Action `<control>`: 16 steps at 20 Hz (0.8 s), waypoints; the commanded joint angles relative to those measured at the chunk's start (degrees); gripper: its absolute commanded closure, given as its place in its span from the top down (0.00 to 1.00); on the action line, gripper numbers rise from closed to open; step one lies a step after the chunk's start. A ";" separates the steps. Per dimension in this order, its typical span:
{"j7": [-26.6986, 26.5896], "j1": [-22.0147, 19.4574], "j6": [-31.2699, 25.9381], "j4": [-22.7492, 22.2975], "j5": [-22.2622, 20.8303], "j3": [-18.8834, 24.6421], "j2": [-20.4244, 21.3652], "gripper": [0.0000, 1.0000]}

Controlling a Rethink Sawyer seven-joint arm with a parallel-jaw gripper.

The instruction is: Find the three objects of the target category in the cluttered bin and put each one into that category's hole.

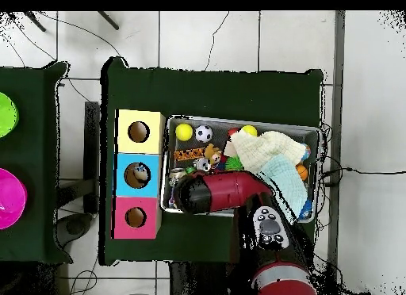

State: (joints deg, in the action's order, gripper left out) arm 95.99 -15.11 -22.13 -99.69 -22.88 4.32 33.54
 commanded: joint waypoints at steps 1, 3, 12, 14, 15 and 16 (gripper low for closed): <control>1.44 -0.14 -0.24 5.23 -4.01 0.16 -5.07 1.00; 2.28 0.00 -0.10 5.61 -3.65 -0.42 -5.29 0.00; 2.77 0.27 0.41 5.11 -3.07 -0.28 -4.06 0.00; 2.66 0.07 0.43 4.85 -3.03 -0.13 -3.97 0.00; 2.59 0.00 0.27 4.71 -2.96 -0.08 -3.80 0.00; 2.42 -0.10 0.01 4.60 -2.92 -0.02 -3.55 0.00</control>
State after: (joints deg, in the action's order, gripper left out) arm 95.99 -14.39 -21.79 -96.70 -22.89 4.22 31.82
